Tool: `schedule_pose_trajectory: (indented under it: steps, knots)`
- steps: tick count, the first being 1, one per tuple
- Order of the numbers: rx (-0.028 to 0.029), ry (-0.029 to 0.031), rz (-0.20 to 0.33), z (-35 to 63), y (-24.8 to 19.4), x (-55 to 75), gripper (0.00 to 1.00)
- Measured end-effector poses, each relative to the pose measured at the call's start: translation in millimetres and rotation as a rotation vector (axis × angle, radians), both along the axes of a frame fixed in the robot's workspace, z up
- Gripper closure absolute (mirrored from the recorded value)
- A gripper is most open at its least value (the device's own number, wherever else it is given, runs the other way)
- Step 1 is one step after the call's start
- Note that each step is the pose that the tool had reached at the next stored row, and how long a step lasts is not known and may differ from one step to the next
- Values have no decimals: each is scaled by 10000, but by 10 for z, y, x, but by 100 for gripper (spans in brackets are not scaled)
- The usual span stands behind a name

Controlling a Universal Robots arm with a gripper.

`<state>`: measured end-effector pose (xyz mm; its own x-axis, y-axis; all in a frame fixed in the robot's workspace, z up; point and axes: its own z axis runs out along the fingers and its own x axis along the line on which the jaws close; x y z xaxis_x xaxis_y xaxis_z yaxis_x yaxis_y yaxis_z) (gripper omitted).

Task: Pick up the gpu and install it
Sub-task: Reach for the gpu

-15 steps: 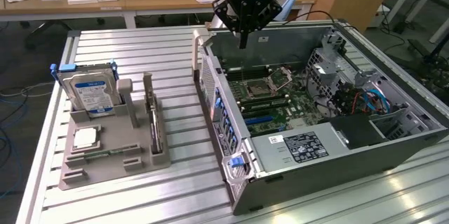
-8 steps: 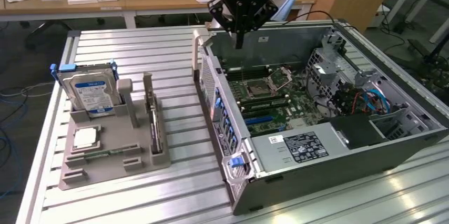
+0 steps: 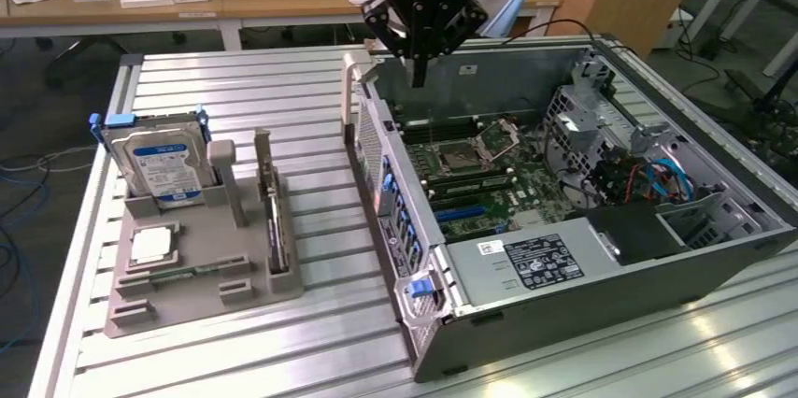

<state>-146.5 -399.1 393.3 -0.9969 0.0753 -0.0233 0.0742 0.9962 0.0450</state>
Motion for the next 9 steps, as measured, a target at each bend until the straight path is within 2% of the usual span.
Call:
schedule_pose_trajectory:
  steps: [9]
  knots:
    - [1, 0, 1, 0, -4, -98, 89]
